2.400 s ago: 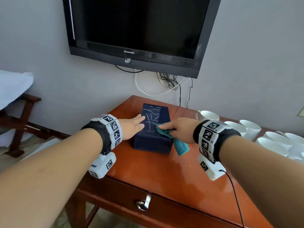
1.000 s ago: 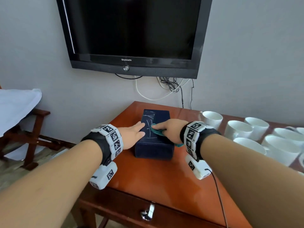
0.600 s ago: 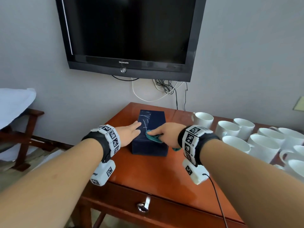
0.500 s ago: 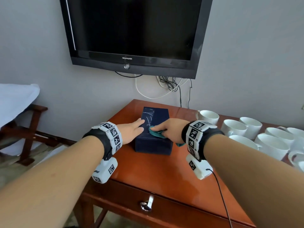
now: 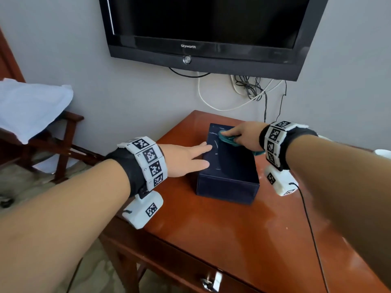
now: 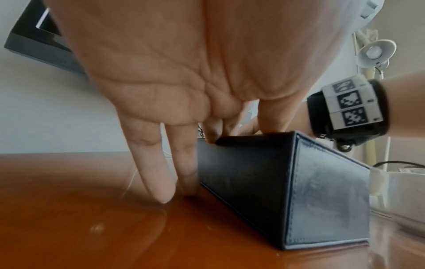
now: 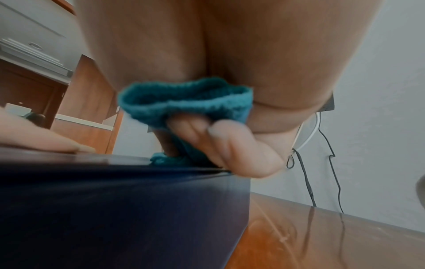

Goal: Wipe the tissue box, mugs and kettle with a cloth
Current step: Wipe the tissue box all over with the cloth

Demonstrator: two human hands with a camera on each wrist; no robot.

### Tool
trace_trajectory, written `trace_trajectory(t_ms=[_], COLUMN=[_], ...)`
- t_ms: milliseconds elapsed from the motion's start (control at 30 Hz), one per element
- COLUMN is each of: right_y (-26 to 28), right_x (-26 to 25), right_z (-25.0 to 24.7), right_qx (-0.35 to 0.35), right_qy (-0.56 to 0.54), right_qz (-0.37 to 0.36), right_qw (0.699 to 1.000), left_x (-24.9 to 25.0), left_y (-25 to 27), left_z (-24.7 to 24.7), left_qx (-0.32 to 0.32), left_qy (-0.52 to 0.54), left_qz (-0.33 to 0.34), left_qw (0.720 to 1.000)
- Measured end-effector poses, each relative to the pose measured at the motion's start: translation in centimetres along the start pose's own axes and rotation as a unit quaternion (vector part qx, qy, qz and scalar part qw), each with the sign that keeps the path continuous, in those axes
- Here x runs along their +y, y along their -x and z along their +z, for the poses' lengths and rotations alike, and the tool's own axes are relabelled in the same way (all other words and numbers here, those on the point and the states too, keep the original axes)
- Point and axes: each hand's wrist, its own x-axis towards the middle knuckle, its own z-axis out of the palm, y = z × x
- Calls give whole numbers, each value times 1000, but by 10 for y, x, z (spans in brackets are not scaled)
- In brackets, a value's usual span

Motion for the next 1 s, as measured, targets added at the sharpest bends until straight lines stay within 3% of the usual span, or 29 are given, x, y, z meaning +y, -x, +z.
trace_trajectory(t_ms=[267,467,833,1000], right_y=[-39,-36,36,82], right_x=[8,-4,-24,-39], right_z=[-2,-5,3,6], right_qx=[22,-13,-47,-60], right_qy=[26,51,48,58], right_qz=[-2,17,0,-6], right_qw=[999,998,998,997], left_x=[-4,-6,-17,-9], left_y=[-2,-7,-18,-14], left_z=[-10,-6,10,16], left_qx=[-22,-14,15,75], left_qy=[-29,-14,62,29], left_qz=[11,8,-34,-32], left_qw=[999,1000,997,996])
